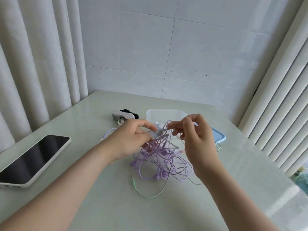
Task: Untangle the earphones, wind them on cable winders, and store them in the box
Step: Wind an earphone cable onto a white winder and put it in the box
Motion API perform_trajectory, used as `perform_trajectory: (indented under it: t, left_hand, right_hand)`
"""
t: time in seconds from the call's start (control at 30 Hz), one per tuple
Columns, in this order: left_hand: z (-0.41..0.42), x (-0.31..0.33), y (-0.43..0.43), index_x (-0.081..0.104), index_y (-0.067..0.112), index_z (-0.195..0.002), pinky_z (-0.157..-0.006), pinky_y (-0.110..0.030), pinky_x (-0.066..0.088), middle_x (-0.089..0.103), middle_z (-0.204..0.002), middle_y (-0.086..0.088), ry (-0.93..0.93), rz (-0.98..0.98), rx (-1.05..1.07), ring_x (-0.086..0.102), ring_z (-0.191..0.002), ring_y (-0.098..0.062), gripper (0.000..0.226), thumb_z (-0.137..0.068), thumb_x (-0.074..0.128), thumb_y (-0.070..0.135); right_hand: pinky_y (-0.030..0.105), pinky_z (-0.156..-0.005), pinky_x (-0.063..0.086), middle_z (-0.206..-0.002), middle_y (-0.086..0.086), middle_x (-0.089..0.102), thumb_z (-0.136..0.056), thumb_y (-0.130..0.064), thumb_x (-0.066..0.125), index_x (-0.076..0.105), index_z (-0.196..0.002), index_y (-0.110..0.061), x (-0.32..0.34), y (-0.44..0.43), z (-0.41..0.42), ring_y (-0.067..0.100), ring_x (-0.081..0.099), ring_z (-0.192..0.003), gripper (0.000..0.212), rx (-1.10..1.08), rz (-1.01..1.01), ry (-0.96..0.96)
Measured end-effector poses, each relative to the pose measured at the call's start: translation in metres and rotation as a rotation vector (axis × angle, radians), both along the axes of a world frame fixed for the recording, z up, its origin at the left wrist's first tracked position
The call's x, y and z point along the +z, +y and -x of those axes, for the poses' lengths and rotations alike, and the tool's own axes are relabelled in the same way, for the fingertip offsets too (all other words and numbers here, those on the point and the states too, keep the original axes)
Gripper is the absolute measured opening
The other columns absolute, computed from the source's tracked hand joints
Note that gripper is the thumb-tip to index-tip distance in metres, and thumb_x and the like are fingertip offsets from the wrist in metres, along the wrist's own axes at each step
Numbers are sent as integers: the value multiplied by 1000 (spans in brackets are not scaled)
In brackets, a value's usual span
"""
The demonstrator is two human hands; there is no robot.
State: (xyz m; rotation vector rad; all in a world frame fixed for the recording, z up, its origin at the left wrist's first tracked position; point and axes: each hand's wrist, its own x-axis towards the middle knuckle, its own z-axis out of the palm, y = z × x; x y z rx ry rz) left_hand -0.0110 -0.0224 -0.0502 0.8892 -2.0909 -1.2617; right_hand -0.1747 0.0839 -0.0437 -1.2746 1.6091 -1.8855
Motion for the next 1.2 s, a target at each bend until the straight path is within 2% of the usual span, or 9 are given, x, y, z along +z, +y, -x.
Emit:
perform_trajectory:
  t: [0.17,0.3,0.43,0.53,0.67,0.77,0.83,0.97,1.2]
  left_hand:
    - [0,-5,-5,66,35,-104,-64,-30,46,62,-85,-3,-22,124,72,54,-66,-16,40,-99,50,-1]
    - [2,-5,-5,72,36,-102,-54,-20,37,57,-78,2,-79,296,194,45,-59,-5,53,-95,41,-6]
    - [7,-3,0,76,44,-104,-92,-21,40,59,-109,4,-89,363,222,57,-104,-8,42,-102,43,18]
    - [9,-2,7,73,50,-112,-86,3,20,54,-112,12,-115,368,138,48,-112,-1,26,-99,53,60]
    - [15,-10,12,61,51,-131,-97,-19,24,53,-124,21,-111,532,148,47,-119,-4,62,-76,64,81]
    - [15,-12,14,61,54,-128,-105,-32,29,59,-122,27,-91,604,90,51,-118,5,72,-66,65,89]
    - [17,-13,15,64,51,-121,-103,-40,41,69,-108,26,-31,596,93,62,-108,3,57,-75,62,83]
    - [22,-15,10,77,26,-106,-83,-35,53,75,-84,8,67,498,128,68,-83,-12,24,-104,56,36]
    - [17,-19,7,61,33,-128,-82,-34,55,77,-87,8,-1,373,27,71,-85,-15,34,-101,57,14]
  right_hand:
    - [40,-78,47,-93,6,82,-113,-19,31,40,-102,-13,3,0,-4,25,76,-82,16,28,-9,-175]
    - [36,-67,47,-86,6,81,-114,-21,34,41,-103,-11,0,-1,-6,25,74,-70,17,-74,32,-105]
    - [34,-62,52,-81,8,79,-108,-17,54,59,-98,-1,0,-2,-5,26,78,-70,19,-87,7,-31]
    - [32,-65,56,-82,8,80,-107,-17,55,62,-99,2,1,0,-5,26,78,-74,22,-48,4,-45]
    - [21,-65,51,-82,5,81,-111,-25,48,56,-101,-5,1,2,-5,20,77,-79,23,-18,21,11]
    - [19,-67,51,-82,0,81,-113,-27,45,53,-103,-8,1,1,-6,15,76,-80,23,-16,2,49]
    - [29,-74,57,-83,1,81,-113,-26,44,51,-104,-7,0,0,-6,18,77,-81,22,-3,13,53]
    - [38,-70,61,-87,5,81,-112,-22,46,50,-103,-6,-2,-1,-5,25,80,-80,19,8,31,28]
    - [43,-63,62,-84,10,77,-113,-20,43,52,-104,-8,-6,-5,-1,28,78,-77,18,-93,99,-11]
